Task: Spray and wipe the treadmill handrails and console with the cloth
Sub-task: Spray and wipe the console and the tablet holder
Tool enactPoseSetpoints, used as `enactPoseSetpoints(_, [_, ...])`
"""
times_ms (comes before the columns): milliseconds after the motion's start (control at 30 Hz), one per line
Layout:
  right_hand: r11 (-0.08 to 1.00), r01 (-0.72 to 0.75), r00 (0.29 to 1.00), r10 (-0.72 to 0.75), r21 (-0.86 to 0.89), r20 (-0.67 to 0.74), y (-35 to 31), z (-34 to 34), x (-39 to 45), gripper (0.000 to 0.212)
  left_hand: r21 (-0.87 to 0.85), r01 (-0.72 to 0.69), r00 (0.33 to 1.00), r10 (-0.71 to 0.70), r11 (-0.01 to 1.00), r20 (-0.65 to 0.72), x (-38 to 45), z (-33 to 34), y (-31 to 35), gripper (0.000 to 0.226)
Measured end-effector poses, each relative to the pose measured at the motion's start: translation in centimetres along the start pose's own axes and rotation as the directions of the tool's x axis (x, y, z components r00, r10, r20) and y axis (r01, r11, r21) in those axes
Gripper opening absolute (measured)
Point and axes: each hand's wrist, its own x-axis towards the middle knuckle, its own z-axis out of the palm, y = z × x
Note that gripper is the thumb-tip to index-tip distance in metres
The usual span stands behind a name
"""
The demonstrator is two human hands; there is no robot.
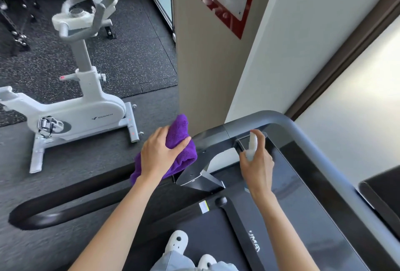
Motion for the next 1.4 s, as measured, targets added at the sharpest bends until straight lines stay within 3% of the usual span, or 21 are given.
enactPoseSetpoints(333, [0.998,0.011,0.988,-0.019,-0.054,-0.151,1.4,-2.4,2.6,0.061,-0.024,-0.061,0.996,0.063,0.998,0.071,0.5,1.5,1.4,0.056])
enactPoseSetpoints(500, [0.993,-0.067,0.965,0.091,0.101,-0.246,1.6,-2.7,4.2,0.046,-0.03,-0.102,0.99,0.105,0.994,0.09,1.0,2.5,2.6,0.054])
enactPoseSetpoints(833, [0.998,-0.067,0.991,0.065,-0.014,-0.113,1.6,-3.0,3.0,0.065,0.085,-0.157,0.986,0.151,0.984,0.076,2.0,6.4,3.9,0.064])
enactPoseSetpoints(1133, [0.986,-0.161,0.981,0.164,0.037,-0.104,2.9,-3.9,1.1,0.064,0.443,-0.239,0.964,0.156,0.864,0.215,4.4,13.0,8.1,0.068])
enactPoseSetpoints(1400, [0.979,-0.18,0.975,0.19,0.095,-0.115,1.7,-3.8,1.9,0.065,0.349,-0.358,0.874,0.18,0.866,0.452,7.3,16.6,13.1,0.077])
